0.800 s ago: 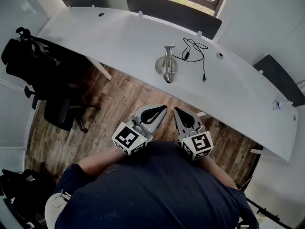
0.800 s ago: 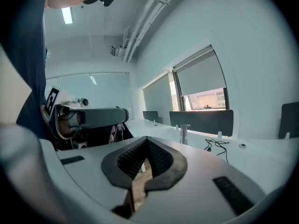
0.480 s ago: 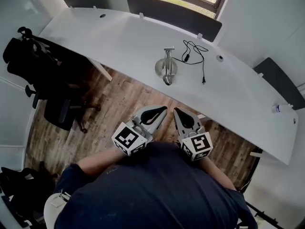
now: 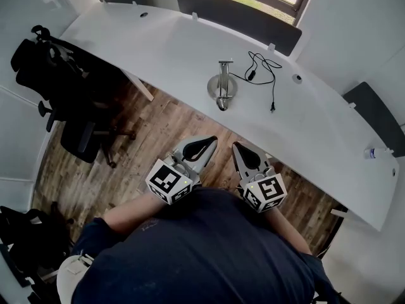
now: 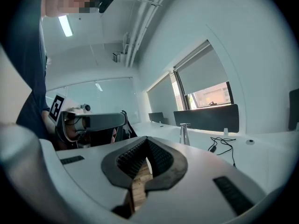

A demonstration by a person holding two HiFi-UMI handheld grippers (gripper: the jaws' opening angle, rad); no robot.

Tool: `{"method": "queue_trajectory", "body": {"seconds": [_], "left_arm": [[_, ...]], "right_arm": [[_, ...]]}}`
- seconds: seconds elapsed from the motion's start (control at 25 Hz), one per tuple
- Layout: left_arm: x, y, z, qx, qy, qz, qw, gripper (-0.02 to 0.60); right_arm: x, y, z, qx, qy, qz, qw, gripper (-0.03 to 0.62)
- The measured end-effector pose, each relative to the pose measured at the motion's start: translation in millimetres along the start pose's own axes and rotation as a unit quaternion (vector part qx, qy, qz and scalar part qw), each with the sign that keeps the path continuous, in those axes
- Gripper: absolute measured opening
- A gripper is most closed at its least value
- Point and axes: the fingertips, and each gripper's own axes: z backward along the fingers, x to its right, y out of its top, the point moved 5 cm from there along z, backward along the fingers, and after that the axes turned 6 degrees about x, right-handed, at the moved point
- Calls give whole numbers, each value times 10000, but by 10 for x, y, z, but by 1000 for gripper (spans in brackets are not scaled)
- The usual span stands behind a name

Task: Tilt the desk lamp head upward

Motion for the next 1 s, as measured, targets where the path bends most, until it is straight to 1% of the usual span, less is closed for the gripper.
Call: {"method": "queue_trajectory", "body": {"seconds": [0.2,0.36,0.52,0.72,0.84,1.0], "left_arm": [[-148,-50,-124,3,-28,70,10000,5],[-415,-62,-315,19,-148,105,9998,5],[-861,-44,-516,-20,-267,104,9996,5],[-1564,-65,-861,-44,-457,160,9988,5],[-1891,-190,-1015,-192,-627,177,9977,5],[-2246,-363,-1187,-396,-764,207,9961,5]], "right_arm": [[92,-37,-158,-152,36,36,9999,8],[254,-13,-368,-292,-105,90,9995,8],[474,10,-663,-347,-307,154,9988,8],[718,94,-1174,-470,-366,175,9981,8],[846,120,-1455,-540,-426,152,9975,8],[1019,123,-1728,-801,-567,368,9945,8]]}}
